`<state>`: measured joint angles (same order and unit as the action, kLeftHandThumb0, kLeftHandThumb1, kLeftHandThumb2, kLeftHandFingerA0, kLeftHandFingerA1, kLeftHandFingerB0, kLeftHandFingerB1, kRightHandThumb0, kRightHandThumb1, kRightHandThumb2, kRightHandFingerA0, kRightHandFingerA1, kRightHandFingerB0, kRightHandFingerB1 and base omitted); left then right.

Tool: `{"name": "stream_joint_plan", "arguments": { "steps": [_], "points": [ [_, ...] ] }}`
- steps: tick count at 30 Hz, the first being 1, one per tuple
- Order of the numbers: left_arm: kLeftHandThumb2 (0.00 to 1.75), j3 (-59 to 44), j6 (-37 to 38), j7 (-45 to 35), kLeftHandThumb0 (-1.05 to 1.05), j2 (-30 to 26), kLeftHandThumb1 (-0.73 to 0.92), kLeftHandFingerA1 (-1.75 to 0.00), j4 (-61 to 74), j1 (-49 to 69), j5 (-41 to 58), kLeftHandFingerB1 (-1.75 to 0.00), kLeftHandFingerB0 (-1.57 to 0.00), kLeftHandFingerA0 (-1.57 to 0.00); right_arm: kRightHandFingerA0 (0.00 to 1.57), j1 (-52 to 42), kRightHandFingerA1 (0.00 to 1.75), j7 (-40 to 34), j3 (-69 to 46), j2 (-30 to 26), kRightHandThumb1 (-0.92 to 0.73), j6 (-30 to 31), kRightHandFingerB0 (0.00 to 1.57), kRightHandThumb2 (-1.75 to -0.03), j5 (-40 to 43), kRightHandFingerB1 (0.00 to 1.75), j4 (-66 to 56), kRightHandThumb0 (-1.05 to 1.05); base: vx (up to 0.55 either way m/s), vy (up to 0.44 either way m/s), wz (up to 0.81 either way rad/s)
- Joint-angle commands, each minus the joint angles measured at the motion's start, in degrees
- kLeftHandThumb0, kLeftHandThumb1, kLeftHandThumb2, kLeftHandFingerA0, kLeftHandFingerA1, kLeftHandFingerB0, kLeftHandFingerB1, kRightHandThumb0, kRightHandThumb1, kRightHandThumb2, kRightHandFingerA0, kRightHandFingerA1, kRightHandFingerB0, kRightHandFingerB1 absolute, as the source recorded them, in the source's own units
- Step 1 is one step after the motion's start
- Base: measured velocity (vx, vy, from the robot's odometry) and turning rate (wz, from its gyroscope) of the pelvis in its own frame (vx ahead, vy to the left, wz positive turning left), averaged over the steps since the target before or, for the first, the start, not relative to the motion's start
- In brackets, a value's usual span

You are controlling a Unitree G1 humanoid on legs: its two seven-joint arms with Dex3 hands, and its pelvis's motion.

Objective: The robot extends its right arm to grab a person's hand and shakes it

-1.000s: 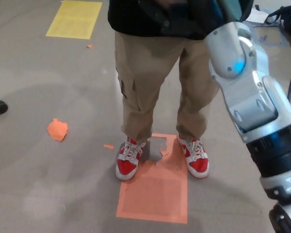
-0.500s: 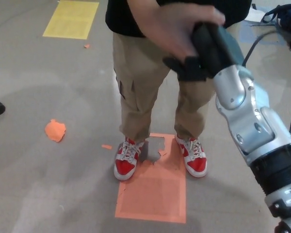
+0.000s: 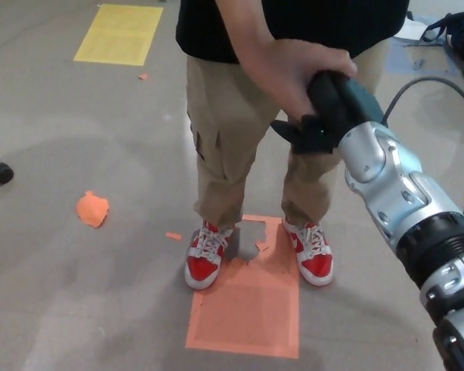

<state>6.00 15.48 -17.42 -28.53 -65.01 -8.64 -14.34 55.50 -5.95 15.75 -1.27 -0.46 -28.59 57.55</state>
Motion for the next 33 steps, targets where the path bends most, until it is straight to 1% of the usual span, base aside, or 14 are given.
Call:
{"name": "stream_joint_plan", "arguments": {
  "steps": [1, 2, 3, 18, 22, 23, 24, 26, 27, 29, 30, 31, 32, 33],
  "points": [
    [1.0, 0.1, 1.0, -0.4, -0.66, -1.2, 0.7, -0.36, -0.5, 0.5, 0.1, -0.31, -0.02, -0.02, 0.04, -2.6, 0.22, 4.8, 1.5, -2.9, -0.71, 1.6, 0.04, -0.66, 0.1, 0.2, 4.6, -0.56, 0.0, 0.0, 0.0],
    [1.01, 0.2, 0.5, -0.6, -0.67, -1.2, 0.7, -0.36, -0.6, 0.3, 0.0, -0.3, -0.02, -0.02, 0.0, -3.6, 0.25, 5.3, 1.9, -3.6, -0.55, 2.0, 0.02, -0.89, 0.1, 0.23, 5.6, -0.64, 0.0, 0.0, 0.0],
    [1.0, 0.6, 0.5, -0.2, -0.67, -1.3, 0.7, -0.38, -0.7, 0.1, -0.5, -0.32, -0.02, -0.03, 0.0, -4.6, 0.12, 5.9, 2.3, -4.1, -0.62, 2.4, 0.0, -0.92, 0.0, 0.13, 6.7, -0.76, 0.0, 0.0, 0.0],
    [0.99, 0.5, 0.4, -1.0, -0.66, -1.1, 0.69, -0.38, -1.5, 0.1, 0.3, -0.3, -0.01, -0.02, 0.0, -21.7, 0.08, 8.1, 2.4, -9.6, -0.67, 3.8, 0.0, -0.99, 1.6, 0.1, 17.5, -0.85, 0.0, 0.0, 0.0],
    [1.0, 0.8, 1.4, -0.9, -0.66, -1.2, 0.7, -0.37, -1.8, 0.0, -0.1, -0.31, -0.01, -0.01, 0.0, -25.7, 0.18, 9.1, 1.1, -10.7, -0.68, 4.0, 0.0, -1.01, 2.1, 0.15, 19.1, -0.78, 0.0, 0.0, 0.0],
    [1.0, 0.8, 1.1, -0.9, -0.67, -1.1, 0.69, -0.38, -1.8, 0.0, -0.2, -0.31, -0.01, -0.02, 0.0, -27.0, 0.2, 9.6, 0.9, -11.2, -0.66, 4.0, 0.0, -0.88, 2.1, 0.12, 19.5, -0.76, 0.0, 0.0, 0.0],
    [0.99, 0.8, 0.9, -0.6, -0.67, -1.1, 0.69, -0.39, -1.9, -0.1, -0.3, -0.31, -0.02, -0.02, 0.0, -27.7, 0.17, 10.8, 0.3, -11.4, -0.72, 4.2, 0.0, -1.03, 2.7, 0.13, 19.8, -0.79, 0.0, 0.0, 0.0],
    [0.99, 1.3, 0.6, 0.4, -0.67, -1.0, 0.69, -0.4, -1.9, -0.3, -0.9, -0.32, -0.02, -0.03, 0.0, -28.2, 0.19, 12.0, 0.0, -11.9, -0.73, 4.7, 0.0, -1.05, 2.7, 0.16, 20.1, -0.78, 0.0, 0.0, 0.0],
    [1.0, 1.2, 0.7, 0.0, -0.67, -0.7, 0.69, -0.39, -2.1, -0.2, -0.6, -0.31, -0.02, -0.02, 0.0, -28.8, 0.2, 12.6, -0.1, -12.3, -0.89, 4.8, 0.0, -0.68, 2.8, 0.18, 20.3, -0.73, 0.0, 0.0, 0.0],
    [1.0, 0.7, 1.1, -0.8, -0.67, -0.3, 0.7, -0.37, -2.6, 0.0, 0.2, -0.3, -0.01, -0.02, 0.0, -29.8, 0.21, 13.8, 0.5, -12.8, -0.92, 4.4, 0.0, -0.7, 2.2, 0.22, 20.5, -0.75, 0.0, 0.0, 0.0],
    [1.01, 0.7, 1.0, -0.8, -0.67, -0.1, 0.7, -0.36, -2.7, 0.1, 0.3, -0.3, -0.01, -0.02, 0.0, -30.3, 0.18, 15.3, 0.3, -13.1, -0.84, 3.8, 0.12, -1.13, 2.5, 0.23, 20.6, -0.8, 0.0, 0.0, 0.0],
    [0.99, 0.6, 1.0, -0.3, -0.67, 0.1, 0.68, -0.38, -2.6, 0.6, 0.4, -0.31, -0.02, -0.02, 0.0, -30.8, 0.19, 18.1, 0.6, -13.7, -0.87, 3.1, 0.14, -1.17, 2.3, 0.28, 20.9, -0.76, 0.0, 0.0, 0.0],
    [1.0, 0.9, 1.2, 0.2, -0.66, -0.1, 0.7, -0.38, -2.0, 1.4, 0.0, -0.3, -0.01, -0.02, 0.03, -31.7, 0.22, 21.0, -0.4, -14.4, -0.92, 3.5, 0.06, -0.79, 3.5, 0.24, 21.2, -0.72, 0.0, 0.0, 0.0],
    [0.99, 0.9, 1.4, 0.3, -0.65, -0.1, 0.7, -0.38, -1.7, 1.9, 0.0, -0.3, -0.01, -0.02, 0.02, -32.2, 0.23, 21.9, -0.9, -14.7, -0.92, 4.0, 0.07, -0.82, 3.9, 0.25, 21.3, -0.74, 0.0, 0.0, 0.0]
  ]
}}
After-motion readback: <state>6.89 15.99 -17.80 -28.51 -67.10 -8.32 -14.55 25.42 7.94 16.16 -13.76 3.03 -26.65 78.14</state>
